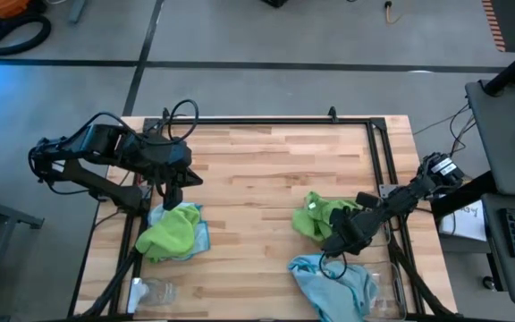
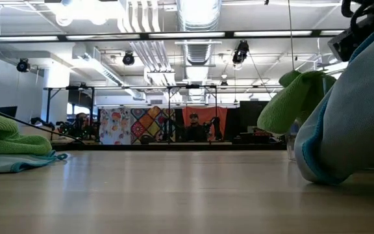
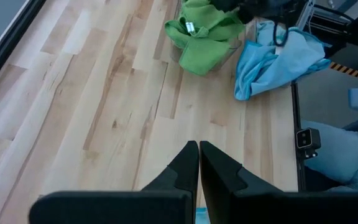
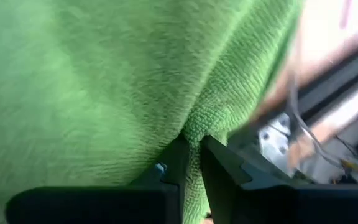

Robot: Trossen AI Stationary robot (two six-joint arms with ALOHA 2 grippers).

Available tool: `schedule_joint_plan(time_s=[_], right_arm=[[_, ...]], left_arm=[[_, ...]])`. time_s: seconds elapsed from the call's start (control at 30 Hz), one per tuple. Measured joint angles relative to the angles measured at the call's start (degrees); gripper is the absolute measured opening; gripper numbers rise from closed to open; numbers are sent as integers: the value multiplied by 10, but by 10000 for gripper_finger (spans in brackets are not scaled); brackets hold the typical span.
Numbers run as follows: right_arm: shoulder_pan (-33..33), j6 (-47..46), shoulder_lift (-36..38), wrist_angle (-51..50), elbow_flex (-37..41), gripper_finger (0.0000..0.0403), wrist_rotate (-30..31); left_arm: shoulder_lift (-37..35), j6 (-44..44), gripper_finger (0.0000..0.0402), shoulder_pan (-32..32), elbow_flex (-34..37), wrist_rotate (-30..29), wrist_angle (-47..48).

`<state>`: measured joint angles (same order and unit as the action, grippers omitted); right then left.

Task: Sort microfiber towel by color & place in baskets
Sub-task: Put the green microfiber cloth into the top transparent bin

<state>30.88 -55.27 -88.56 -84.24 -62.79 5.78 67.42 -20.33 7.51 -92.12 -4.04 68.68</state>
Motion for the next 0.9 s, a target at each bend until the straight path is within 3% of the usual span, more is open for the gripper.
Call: schedule_joint_plan(time_s=[0.3, 0.57, 0.77, 0.9], right_arm=[[-13, -3, -13, -37, -17, 90, -2], [-12, 23, -12, -37, -123, 98, 10], [-11, 46, -12, -30, -231, 87, 107], [-12, 116, -11, 54, -275, 82, 199]], left_arm=[[0, 0, 0, 0, 0, 0, 0], [0, -2, 0, 0, 0, 0, 0], [0, -2, 0, 0, 0, 0, 0], [0, -2, 0, 0, 0, 0, 0]])
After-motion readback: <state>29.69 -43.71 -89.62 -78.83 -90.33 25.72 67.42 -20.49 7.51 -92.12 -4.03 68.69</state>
